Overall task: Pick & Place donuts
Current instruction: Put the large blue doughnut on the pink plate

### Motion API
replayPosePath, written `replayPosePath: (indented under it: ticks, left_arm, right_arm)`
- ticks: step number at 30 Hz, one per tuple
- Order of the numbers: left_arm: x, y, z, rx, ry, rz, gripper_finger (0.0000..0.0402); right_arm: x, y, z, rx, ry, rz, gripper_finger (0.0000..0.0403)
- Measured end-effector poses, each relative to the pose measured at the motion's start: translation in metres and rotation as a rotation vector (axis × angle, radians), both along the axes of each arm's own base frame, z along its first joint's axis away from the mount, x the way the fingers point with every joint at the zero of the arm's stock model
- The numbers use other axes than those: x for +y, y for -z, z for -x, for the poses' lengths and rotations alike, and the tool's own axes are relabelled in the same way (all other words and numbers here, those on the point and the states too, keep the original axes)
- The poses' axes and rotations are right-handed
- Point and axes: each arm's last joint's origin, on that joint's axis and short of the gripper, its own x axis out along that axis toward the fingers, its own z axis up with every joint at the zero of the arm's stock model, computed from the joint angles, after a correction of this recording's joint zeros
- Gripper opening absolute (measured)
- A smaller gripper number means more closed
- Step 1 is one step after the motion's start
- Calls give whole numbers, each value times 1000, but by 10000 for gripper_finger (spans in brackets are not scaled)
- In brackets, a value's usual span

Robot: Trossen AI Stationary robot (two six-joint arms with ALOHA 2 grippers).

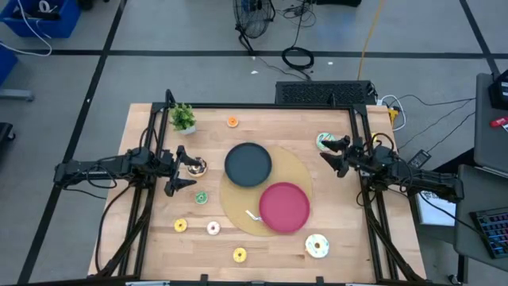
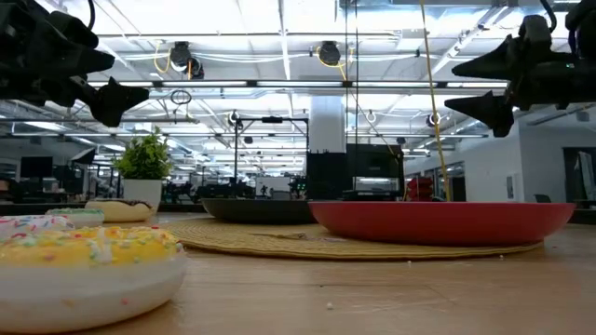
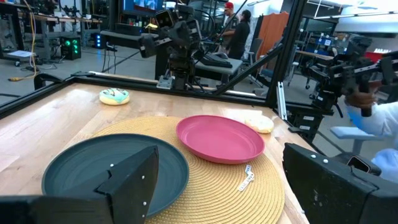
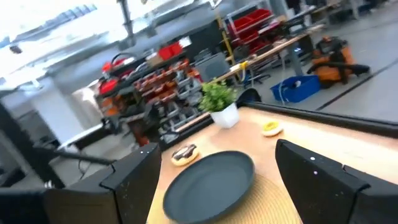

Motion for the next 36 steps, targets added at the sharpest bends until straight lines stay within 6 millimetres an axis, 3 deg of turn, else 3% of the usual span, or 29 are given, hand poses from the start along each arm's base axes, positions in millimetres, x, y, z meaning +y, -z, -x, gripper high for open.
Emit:
replayPosePath:
  ticks: [2,4,8,14,17,22,27,36]
  left_arm:
    - [0,0,0,0,0,0,335]
    - [0,0,0,0,0,0,335]
    - [0,0,0,0,0,0,335]
    - [0,0,0,-1,0,0,335]
    - [0,0,0,0,-10,0,335]
    - [0,0,0,0,-17,0,335]
    - [0,0,0,0,-18,0,335]
    - [1,0,0,0,-18,0,335]
  right_arm:
    - [-2,-2,0,-4,63,24,304]
    - [-5,1,1,136,157,42,304]
    - [-13,-38,2,400,337,24,297]
    - [-35,-62,-35,890,371,-120,291]
    - [-52,-55,-58,1087,348,-175,291]
    - [-76,-33,-81,1251,268,-258,291]
    - [-87,-14,-85,1361,250,-288,292]
    - [-89,0,-84,1450,224,-290,292]
